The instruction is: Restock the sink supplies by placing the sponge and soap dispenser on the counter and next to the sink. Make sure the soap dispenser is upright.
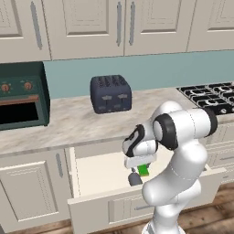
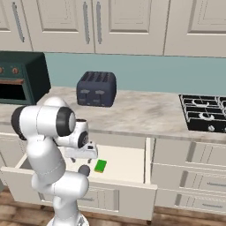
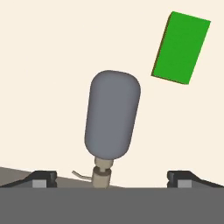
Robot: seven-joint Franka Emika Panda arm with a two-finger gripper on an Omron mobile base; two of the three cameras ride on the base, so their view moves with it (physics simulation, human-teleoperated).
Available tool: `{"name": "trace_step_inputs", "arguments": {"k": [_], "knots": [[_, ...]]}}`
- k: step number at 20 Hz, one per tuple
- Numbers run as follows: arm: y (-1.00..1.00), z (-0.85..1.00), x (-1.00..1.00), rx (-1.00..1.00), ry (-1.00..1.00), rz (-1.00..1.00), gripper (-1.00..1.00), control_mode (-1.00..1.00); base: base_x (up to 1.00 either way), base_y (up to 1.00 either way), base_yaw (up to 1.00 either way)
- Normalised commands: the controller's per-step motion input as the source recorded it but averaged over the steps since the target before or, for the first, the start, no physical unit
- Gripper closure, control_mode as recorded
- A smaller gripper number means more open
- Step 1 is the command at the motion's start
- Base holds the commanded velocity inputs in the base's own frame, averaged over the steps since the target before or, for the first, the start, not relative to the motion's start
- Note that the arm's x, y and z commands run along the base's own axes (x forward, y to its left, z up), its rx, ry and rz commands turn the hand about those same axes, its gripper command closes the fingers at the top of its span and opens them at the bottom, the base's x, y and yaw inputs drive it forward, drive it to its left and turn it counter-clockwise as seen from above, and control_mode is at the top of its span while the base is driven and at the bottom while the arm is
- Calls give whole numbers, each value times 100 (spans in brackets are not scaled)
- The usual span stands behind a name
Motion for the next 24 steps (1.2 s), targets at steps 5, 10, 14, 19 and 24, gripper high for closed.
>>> {"name": "trace_step_inputs", "arguments": {"k": [5,10,14,19,24], "knots": [[19,-24,-5,1,-10,-1,-100,-100,0,0,0],[11,-21,-5,7,0,-4,-100,-100,0,0,0],[-1,-7,0,9,0,-2,-100,-100,0,0,0],[-28,0,0,12,0,-3,-100,-100,0,0,0],[-25,0,0,9,0,-3,-100,-100,0,0,0]]}}
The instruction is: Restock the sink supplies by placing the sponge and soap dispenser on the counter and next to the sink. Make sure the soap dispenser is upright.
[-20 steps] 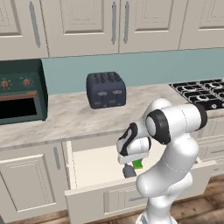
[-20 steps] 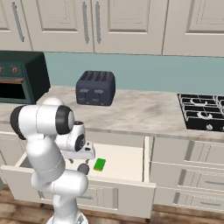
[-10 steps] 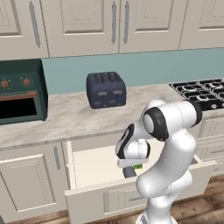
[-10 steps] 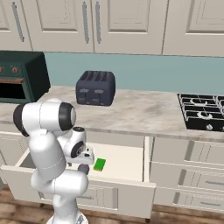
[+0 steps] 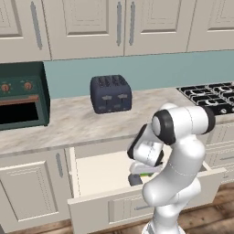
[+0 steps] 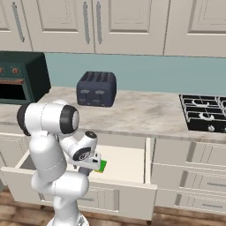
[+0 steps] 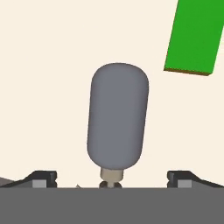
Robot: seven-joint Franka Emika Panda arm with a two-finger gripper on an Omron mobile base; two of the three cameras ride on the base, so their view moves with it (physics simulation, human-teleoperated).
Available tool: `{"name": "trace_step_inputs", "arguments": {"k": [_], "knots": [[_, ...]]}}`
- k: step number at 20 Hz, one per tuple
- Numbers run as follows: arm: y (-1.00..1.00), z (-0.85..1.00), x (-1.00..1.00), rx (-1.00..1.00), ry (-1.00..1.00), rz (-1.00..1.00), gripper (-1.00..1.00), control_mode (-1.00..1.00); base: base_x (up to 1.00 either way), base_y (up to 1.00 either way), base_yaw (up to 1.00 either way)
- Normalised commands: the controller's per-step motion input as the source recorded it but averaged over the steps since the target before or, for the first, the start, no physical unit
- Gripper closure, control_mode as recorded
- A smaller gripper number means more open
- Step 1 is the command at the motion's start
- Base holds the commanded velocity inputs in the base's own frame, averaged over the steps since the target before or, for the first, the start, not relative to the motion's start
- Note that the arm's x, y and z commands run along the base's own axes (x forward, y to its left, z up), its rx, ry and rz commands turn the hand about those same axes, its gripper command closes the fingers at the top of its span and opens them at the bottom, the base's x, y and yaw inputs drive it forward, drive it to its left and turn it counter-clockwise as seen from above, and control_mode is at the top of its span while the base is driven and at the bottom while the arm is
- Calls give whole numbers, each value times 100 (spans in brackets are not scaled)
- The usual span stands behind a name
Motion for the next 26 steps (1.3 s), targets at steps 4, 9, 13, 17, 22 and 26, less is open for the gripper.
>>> {"name": "trace_step_inputs", "arguments": {"k": [4,9,13,17,22,26], "knots": [[-9,0,0,4,0,-3,-100,-100,0,0,0],[11,0,3,0,0,-4,-100,-100,0,0,0],[27,1,11,-6,3,-3,-100,-100,0,0,0],[14,0,15,-6,3,0,-100,-100,0,0,0],[1,0,10,-2,0,0,-100,-100,0,0,0],[0,-5,3,-2,0,0,-100,-100,0,0,0]]}}
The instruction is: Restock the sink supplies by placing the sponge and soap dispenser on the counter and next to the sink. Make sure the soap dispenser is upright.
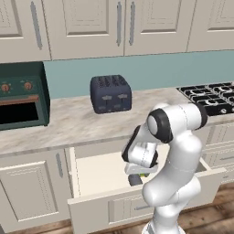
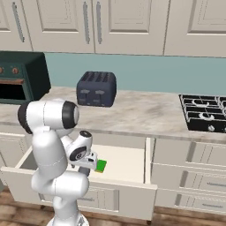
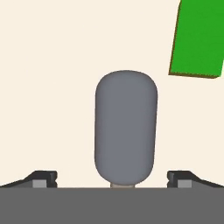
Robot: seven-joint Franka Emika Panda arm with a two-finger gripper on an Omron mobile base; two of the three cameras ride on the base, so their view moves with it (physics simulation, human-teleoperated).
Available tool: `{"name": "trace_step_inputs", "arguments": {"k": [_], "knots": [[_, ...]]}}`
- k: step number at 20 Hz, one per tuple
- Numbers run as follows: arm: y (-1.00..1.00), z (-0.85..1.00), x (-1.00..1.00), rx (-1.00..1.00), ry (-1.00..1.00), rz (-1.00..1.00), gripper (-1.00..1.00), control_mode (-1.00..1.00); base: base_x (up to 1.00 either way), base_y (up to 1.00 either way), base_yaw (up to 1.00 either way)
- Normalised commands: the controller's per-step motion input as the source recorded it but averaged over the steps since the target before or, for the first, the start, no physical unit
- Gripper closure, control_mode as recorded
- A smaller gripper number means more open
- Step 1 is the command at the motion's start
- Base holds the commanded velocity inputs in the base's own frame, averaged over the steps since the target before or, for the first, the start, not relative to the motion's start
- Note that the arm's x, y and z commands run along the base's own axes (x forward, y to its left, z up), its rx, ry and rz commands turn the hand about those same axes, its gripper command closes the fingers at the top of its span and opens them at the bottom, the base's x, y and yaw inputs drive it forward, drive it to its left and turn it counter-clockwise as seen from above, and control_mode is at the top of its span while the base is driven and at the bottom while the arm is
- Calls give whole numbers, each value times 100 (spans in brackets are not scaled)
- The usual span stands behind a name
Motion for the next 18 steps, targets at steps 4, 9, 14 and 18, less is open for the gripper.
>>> {"name": "trace_step_inputs", "arguments": {"k": [4,9,14,18], "knots": [[0,-13,1,-4,2,-1,-100,-100,0,0,0],[-3,-19,0,0,0,0,-100,-100,0,0,0],[-1,-11,0,0,0,0,-100,-100,0,0,0],[0,-10,1,0,0,0,-100,-100,0,0,0]]}}
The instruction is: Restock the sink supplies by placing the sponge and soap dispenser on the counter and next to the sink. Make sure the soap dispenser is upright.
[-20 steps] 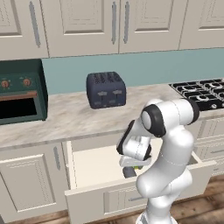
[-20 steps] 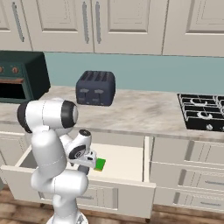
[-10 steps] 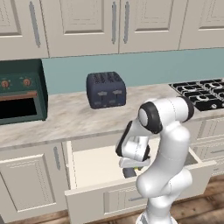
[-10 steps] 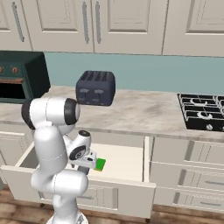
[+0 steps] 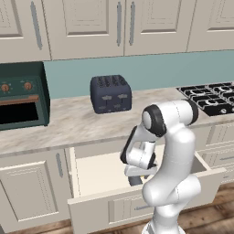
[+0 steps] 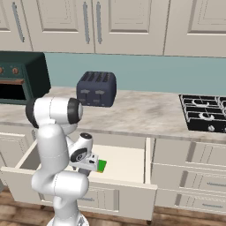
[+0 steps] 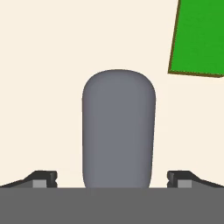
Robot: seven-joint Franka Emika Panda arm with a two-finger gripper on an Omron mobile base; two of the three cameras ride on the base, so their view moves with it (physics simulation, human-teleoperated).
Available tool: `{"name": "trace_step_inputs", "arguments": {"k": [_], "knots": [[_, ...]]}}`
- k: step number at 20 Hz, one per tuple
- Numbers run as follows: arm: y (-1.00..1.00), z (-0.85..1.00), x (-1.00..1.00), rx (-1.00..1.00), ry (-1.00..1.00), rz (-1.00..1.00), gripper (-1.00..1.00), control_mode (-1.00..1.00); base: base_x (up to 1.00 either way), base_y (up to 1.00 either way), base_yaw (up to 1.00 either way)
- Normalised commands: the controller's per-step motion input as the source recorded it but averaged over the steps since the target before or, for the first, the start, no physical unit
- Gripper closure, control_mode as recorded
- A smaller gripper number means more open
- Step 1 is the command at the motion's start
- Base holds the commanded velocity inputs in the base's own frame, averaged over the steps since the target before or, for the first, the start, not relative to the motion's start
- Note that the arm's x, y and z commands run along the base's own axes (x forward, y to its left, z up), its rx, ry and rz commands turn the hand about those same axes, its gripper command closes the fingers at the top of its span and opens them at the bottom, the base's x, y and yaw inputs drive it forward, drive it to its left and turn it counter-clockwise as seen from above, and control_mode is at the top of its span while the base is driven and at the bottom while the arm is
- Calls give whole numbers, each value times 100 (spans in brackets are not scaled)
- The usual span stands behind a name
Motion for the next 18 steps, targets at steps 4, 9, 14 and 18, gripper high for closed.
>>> {"name": "trace_step_inputs", "arguments": {"k": [4,9,14,18], "knots": [[0,-12,0,0,0,0,-100,-100,0,0,0],[0,-14,0,0,0,0,-100,-100,0,0,0],[0,-25,0,0,0,0,-100,-100,0,0,0],[0,-26,0,0,1,0,-100,-100,0,0,0]]}}
